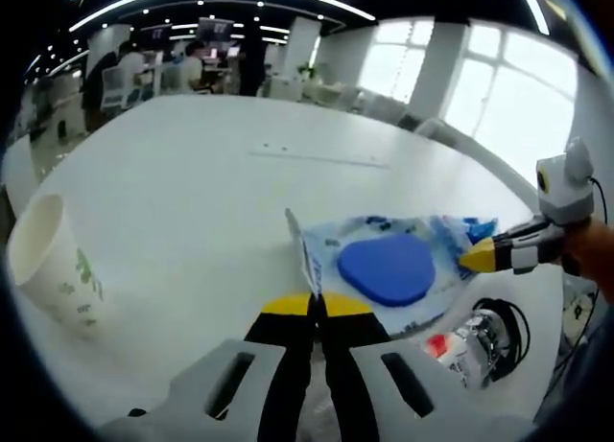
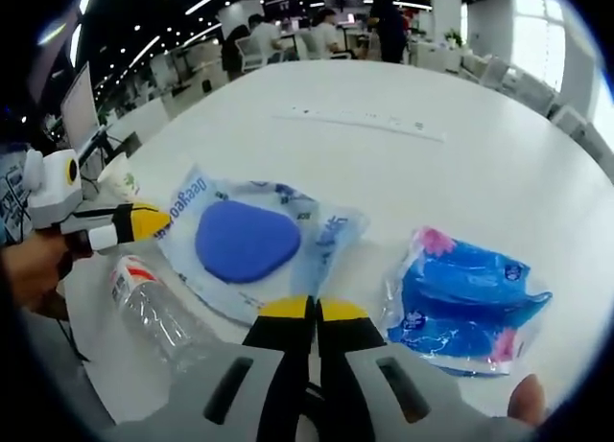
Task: Arrange the tabletop items into an orderly group along one side of the table until the central work area is clear of visible clutter.
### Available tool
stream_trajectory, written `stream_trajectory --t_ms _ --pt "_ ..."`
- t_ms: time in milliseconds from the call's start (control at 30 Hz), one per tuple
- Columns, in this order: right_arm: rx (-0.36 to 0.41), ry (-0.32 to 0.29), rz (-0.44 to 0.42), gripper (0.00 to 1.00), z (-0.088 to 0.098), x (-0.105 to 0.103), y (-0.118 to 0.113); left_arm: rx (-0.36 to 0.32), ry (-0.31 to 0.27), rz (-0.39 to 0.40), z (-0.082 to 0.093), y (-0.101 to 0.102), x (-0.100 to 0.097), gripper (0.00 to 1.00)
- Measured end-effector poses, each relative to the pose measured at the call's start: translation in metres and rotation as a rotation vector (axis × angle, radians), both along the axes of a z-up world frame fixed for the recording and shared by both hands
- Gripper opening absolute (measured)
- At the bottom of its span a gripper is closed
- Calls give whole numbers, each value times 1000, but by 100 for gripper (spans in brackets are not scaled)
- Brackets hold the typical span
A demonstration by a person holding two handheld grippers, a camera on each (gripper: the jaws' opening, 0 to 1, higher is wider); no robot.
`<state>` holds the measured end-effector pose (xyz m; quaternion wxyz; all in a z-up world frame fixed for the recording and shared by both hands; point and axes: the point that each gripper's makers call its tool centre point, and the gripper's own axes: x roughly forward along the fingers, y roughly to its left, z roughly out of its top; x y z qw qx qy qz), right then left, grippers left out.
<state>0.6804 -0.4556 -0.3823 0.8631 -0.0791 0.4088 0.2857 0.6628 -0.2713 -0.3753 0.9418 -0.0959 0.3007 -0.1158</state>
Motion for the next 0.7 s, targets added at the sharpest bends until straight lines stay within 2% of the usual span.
stream_trajectory --t_ms 400,700 --pt "-4 -1 3 3 0 2 1 -6 4 3 -1 2 0 0" --pt "1 -5 2 8 2 3 2 -5 15 4 -2 4 -1 2"
